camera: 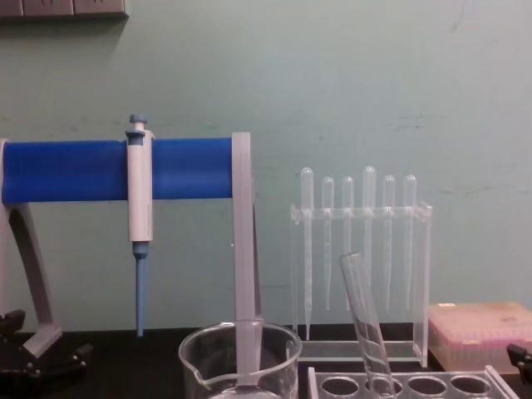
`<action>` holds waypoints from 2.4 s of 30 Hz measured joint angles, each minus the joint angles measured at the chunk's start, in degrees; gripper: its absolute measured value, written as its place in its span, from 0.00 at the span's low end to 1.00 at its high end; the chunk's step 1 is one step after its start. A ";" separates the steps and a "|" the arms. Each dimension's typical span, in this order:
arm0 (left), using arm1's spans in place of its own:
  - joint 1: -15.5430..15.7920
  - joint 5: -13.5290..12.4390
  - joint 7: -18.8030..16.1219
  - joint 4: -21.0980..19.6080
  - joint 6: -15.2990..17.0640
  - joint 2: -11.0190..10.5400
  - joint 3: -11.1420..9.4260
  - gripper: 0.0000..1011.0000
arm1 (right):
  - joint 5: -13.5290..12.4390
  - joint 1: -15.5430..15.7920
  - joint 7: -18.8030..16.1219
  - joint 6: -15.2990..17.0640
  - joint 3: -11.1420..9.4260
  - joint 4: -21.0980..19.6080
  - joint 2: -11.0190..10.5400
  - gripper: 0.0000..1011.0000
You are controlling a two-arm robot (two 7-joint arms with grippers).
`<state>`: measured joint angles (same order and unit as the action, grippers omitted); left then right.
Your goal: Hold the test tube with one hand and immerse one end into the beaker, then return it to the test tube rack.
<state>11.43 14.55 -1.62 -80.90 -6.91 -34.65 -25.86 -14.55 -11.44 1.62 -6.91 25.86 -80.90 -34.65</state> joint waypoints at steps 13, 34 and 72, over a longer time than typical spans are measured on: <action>0.00 0.00 0.00 0.00 0.00 0.00 0.00 0.99 | 0.00 0.00 0.00 0.00 0.00 0.00 0.00 0.99; 0.00 0.00 0.00 0.00 0.00 0.00 0.00 0.99 | -0.37 3.67 0.29 0.80 -2.17 -4.44 -2.05 0.99; 0.00 0.00 0.00 0.00 0.00 0.00 0.00 0.99 | -0.44 -2.03 -16.22 5.35 3.80 -9.17 9.26 0.92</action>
<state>11.43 14.55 -1.62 -80.90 -6.91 -34.64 -25.86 -14.99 -13.46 -14.60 -1.56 29.66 -90.07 -25.39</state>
